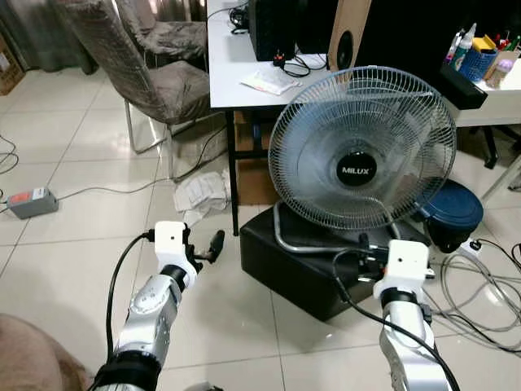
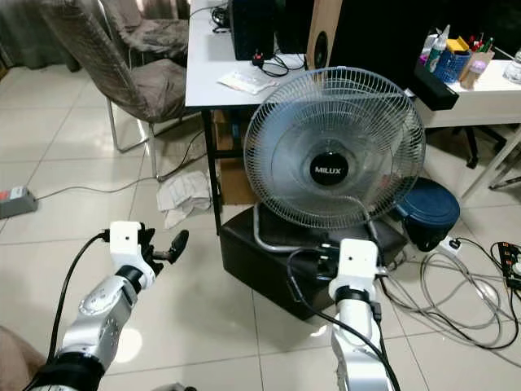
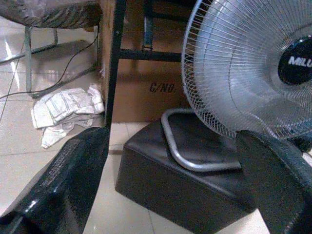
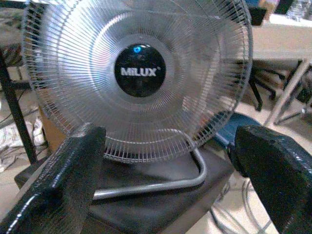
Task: Move the pillow to the sofa from floor
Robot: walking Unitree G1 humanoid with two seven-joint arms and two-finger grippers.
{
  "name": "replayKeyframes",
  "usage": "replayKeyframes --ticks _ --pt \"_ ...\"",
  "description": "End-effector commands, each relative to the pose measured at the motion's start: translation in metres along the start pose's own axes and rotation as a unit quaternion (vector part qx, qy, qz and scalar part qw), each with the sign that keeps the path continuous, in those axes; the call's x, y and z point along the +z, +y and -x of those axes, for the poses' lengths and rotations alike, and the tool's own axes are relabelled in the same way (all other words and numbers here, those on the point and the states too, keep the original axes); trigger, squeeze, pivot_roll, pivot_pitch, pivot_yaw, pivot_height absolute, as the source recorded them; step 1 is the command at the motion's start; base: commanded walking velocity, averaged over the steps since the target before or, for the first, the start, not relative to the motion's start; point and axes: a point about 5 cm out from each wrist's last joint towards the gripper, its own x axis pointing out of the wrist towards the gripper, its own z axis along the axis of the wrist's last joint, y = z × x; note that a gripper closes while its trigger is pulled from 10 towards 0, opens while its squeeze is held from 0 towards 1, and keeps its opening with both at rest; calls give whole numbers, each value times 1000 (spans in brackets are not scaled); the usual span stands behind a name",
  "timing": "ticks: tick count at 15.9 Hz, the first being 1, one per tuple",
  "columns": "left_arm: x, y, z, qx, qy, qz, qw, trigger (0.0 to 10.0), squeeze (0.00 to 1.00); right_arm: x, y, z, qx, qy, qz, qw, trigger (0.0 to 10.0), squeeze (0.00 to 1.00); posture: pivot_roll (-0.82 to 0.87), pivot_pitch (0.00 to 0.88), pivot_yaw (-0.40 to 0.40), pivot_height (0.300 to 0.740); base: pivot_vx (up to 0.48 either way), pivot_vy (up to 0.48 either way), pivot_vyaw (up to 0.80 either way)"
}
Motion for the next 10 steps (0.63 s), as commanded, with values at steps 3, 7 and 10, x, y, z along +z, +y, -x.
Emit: replayKeyframes --ticks 3,7,10 --pt "10 -2 0 -23 -1 -18 1000 10000 0 2 6 -1 17 -6 -16 1000 10000 0 -31 4 12 740 0 0 0" --pt "18 -6 -8 -38 -2 -41 998 10000 0 4 15 -5 30 -5 -15 999 10000 0 -26 0 26 740 0 0 0" --pt "23 -7 -9 -44 -5 -46 998 10000 0 3 20 -7 40 -3 -11 999 10000 0 -16 0 26 740 0 0 0"
